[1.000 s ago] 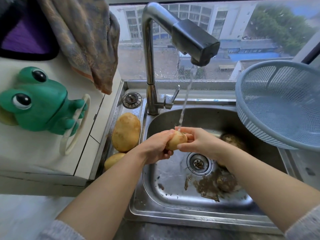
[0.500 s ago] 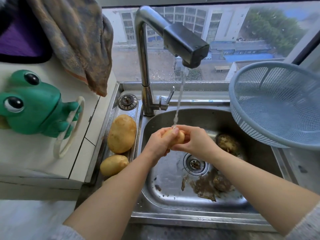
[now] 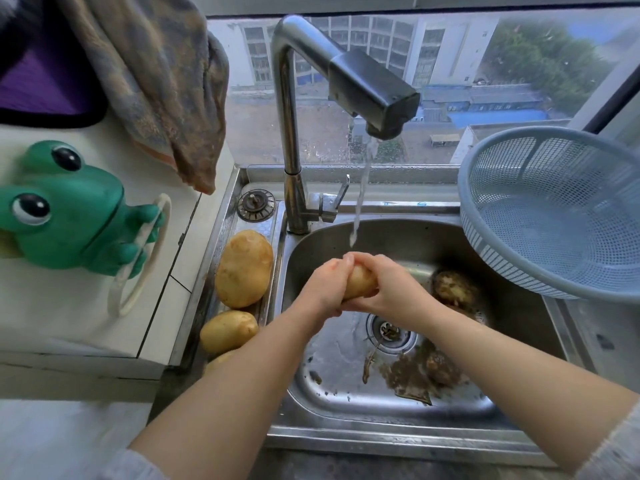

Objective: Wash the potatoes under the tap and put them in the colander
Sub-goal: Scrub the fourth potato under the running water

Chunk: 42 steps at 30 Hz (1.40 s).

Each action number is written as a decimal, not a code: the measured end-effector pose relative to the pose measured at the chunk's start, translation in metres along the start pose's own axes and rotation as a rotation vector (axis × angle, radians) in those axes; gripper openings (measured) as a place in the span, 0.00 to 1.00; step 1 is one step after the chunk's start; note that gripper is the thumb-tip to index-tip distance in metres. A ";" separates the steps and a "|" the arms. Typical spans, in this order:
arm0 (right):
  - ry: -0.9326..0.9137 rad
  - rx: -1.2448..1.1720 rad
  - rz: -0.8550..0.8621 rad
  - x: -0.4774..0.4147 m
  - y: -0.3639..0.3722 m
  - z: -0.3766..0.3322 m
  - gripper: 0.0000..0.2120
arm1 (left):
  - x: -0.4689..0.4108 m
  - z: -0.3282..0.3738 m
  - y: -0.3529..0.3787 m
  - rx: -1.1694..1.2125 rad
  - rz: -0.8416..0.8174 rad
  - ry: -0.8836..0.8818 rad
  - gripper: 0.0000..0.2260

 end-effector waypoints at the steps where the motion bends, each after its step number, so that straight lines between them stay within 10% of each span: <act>1: -0.006 0.009 0.009 0.000 0.000 0.000 0.34 | -0.002 0.002 0.001 -0.011 0.037 -0.014 0.14; 14: 0.169 -0.172 -0.054 0.012 0.004 0.020 0.21 | 0.004 -0.002 0.006 0.171 -0.158 -0.080 0.16; 23: 0.223 -0.354 -0.120 0.009 0.005 0.009 0.34 | 0.011 -0.019 0.010 0.513 -0.264 0.043 0.10; 31: 0.091 -0.074 0.094 0.014 0.009 -0.012 0.24 | 0.006 -0.004 0.023 0.676 0.120 0.058 0.09; 35: 0.083 -0.107 0.106 0.015 0.006 -0.009 0.26 | 0.007 -0.003 0.018 0.833 -0.008 -0.012 0.12; 42: 0.183 -0.232 -0.098 0.011 0.001 -0.006 0.20 | 0.018 -0.010 0.010 0.562 -0.103 0.138 0.13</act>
Point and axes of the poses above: each hand's wrist, its own x-axis away from the middle knuckle, its own y-axis out of the palm, z = x × y, the point moved 2 cm from there along -x, towards the middle knuckle, and after that the axes turned 4 degrees about -y, right-handed, at the moved point
